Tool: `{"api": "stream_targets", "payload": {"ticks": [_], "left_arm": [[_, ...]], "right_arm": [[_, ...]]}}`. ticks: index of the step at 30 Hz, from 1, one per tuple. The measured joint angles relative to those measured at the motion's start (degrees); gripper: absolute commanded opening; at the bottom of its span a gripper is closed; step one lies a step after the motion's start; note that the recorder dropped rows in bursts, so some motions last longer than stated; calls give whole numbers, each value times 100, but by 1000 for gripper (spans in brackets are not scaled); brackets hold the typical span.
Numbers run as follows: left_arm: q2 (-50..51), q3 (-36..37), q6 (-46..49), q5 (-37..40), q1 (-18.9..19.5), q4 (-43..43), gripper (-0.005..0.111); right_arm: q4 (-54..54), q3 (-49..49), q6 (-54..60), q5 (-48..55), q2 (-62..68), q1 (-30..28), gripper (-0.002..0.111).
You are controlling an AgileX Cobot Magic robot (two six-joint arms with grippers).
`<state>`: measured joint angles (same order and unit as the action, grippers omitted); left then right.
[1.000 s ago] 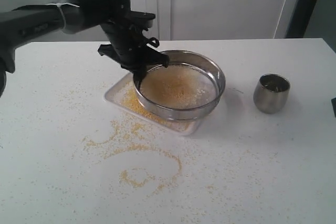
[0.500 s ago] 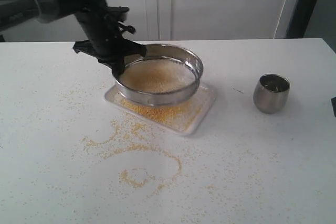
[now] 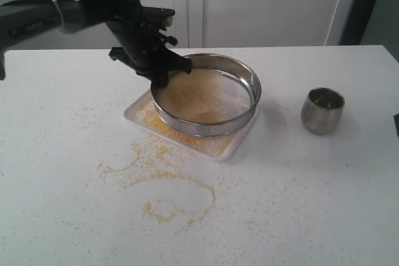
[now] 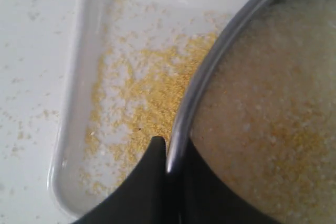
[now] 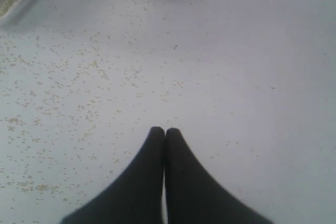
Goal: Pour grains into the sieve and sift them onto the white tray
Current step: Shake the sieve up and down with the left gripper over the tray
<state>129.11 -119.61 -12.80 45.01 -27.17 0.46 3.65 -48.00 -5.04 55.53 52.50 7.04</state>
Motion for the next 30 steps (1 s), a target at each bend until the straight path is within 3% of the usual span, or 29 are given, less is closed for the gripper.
{"api": "stream_targets", "payload": {"ticks": [2,4,6,8,9,10,12,14,17,20,24,27,30], "left_arm": [[-95,-10,-753,-15,154,61,0],[-118,-64,91,-131,350,-696,0],[-80,-76,676,-64,100,-652,0],[-82,-86,-299,152,-64,270,0],[-121,-99,-821,183,126,278,0],[-121,-110,-710,147,330,-96,0],[-39,-110,377,-5,519,-1179,0],[83,-110,796,-53,236,-1451,0],[163,-110,307,90,-190,-679,0],[52,-110,-667,386,-88,11,0],[16,-134,-81,-63,360,-507,0],[90,-147,138,-150,41,-84,0],[75,-181,-519,185,-110,600,0]], "right_arm": [[0,0,0,0,0,0,0],[0,0,0,0,0,0,0],[0,0,0,0,0,0,0],[0,0,0,0,0,0,0],[0,0,0,0,0,0,0],[0,0,0,0,0,0,0],[0,0,0,0,0,0,0],[0,0,0,0,0,0,0],[0,0,0,0,0,0,0],[0,0,0,0,0,0,0],[0,0,0,0,-3,0,0],[0,0,0,0,-3,0,0],[0,0,0,0,-3,0,0]]}}
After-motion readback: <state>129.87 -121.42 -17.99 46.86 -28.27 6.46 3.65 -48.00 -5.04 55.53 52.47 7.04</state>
